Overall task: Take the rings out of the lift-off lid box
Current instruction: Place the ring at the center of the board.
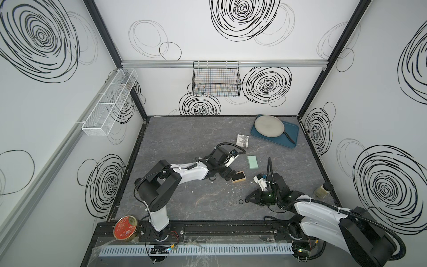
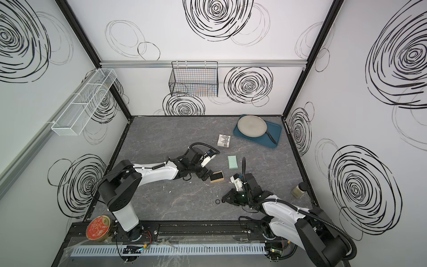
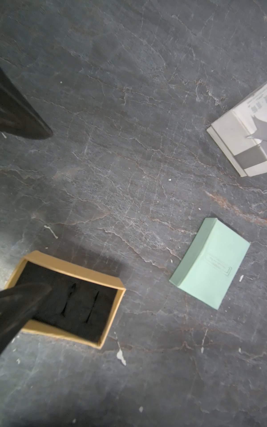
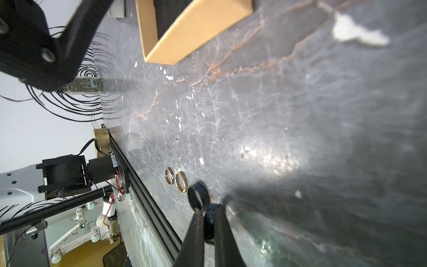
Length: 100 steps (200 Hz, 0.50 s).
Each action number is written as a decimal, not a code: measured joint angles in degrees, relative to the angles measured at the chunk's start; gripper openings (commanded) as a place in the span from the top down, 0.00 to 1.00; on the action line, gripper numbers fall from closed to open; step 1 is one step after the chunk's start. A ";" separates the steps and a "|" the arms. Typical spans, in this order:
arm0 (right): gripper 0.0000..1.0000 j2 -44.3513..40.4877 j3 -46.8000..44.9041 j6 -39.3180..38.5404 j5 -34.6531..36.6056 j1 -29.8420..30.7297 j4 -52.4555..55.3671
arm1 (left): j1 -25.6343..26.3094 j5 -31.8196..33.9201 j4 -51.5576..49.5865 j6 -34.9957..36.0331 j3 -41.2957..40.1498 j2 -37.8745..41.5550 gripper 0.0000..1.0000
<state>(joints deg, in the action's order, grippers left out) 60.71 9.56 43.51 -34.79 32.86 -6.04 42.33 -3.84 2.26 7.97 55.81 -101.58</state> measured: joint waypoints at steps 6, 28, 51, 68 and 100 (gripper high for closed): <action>0.83 0.17 0.00 -0.09 0.13 -0.09 -0.07 | 0.00 0.00 0.02 0.00 -0.07 0.02 0.00; 0.81 1.33 0.02 -0.28 0.81 -0.22 -0.04 | 0.00 0.02 0.07 0.00 -0.20 0.04 0.00; 0.80 2.43 0.17 -0.66 0.96 -0.31 -0.09 | 0.00 0.02 0.04 0.02 -0.20 0.52 0.00; 0.78 2.82 0.50 -1.09 1.01 -0.31 -0.07 | -0.02 0.02 0.09 0.07 -0.20 1.20 0.00; 0.70 3.08 1.95 -2.25 1.62 -0.31 1.33 | -0.22 0.04 0.09 0.20 -0.20 2.05 0.00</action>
<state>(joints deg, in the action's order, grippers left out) 63.79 11.51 41.25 -33.17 32.56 -4.71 42.11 -3.79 2.35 8.16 55.61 -99.53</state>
